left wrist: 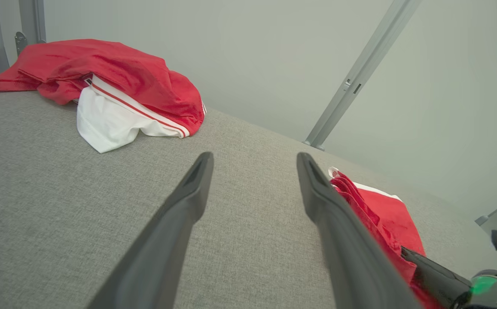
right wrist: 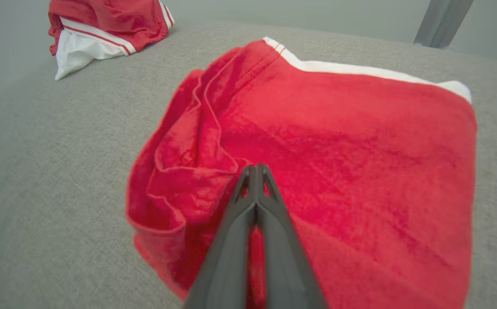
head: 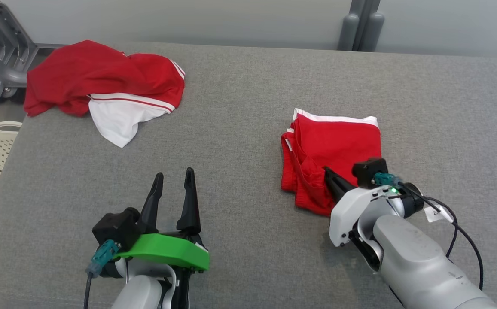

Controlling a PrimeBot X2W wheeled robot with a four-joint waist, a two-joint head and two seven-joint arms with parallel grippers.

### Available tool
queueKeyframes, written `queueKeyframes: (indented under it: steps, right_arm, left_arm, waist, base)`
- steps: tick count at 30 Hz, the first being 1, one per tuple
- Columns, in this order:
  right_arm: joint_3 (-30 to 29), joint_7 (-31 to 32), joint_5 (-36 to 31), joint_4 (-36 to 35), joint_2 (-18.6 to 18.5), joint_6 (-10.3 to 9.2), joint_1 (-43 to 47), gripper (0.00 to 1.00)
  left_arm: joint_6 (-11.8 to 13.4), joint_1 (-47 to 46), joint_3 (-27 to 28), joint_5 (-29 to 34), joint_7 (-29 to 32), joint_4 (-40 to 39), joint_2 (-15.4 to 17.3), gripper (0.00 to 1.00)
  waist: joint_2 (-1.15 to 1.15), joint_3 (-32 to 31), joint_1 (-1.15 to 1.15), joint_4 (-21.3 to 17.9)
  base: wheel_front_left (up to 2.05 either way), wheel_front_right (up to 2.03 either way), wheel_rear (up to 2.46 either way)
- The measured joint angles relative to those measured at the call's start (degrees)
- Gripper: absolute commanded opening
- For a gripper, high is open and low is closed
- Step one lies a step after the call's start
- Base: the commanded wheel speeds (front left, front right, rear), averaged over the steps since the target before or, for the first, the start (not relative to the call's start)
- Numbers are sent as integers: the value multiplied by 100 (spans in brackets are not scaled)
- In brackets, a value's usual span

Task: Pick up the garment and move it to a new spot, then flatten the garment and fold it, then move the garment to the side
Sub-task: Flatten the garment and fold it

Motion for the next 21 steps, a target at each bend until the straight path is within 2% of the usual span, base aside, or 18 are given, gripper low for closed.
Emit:
queueKeyframes:
  steps: [10,16,21]
  right_arm:
    - [800,0,-171,-134,214,-1,-94,0]
    - [1359,0,-266,41,277,-1,-152,0]
    - [1517,0,-285,-118,280,0,-252,0]
  left_arm:
    - [-13,-84,8,0,-1,25,-18,100]
    - [-45,-114,15,15,-10,58,-29,100]
    - [-44,-112,52,16,-10,80,-32,100]
  waist:
    - [0,151,0,219]
    - [0,181,0,271]
    - [0,160,0,230]
  base:
    - [0,0,0]
    - [0,0,0]
    - [0,0,0]
